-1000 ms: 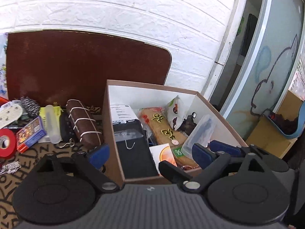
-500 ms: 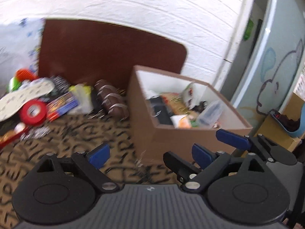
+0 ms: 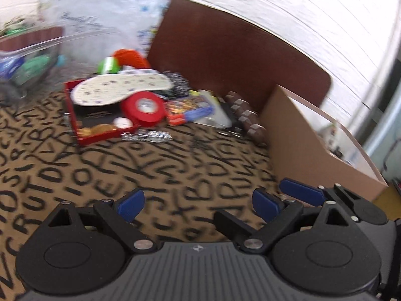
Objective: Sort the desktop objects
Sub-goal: 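Withdraw both tools from the box back over the table, then grasp the silver metal watch bracelet with the left tool while the right tool grips it too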
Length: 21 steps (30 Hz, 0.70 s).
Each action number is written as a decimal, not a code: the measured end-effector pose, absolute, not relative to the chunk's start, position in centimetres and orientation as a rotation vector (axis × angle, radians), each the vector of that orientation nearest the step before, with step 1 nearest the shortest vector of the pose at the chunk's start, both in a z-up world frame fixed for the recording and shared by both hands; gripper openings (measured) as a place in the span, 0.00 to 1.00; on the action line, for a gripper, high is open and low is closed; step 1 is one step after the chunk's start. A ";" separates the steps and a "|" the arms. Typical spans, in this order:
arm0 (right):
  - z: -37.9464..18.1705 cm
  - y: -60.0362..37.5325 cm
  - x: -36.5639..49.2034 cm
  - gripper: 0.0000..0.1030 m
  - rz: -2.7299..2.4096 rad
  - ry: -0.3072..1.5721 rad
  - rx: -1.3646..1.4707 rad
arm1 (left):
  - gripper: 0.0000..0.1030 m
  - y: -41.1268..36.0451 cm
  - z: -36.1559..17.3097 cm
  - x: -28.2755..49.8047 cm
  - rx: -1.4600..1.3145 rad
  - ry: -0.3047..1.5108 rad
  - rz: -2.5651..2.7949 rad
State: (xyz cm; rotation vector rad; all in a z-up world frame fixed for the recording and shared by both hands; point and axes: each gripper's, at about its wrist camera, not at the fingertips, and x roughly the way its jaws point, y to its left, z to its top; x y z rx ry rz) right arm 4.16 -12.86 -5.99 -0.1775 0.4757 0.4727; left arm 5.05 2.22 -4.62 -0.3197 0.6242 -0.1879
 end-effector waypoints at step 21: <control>-9.7 -5.0 19.0 0.76 0.630 0.557 -0.284 | 0.71 11.7 -7.3 10.6 -0.408 0.625 -0.007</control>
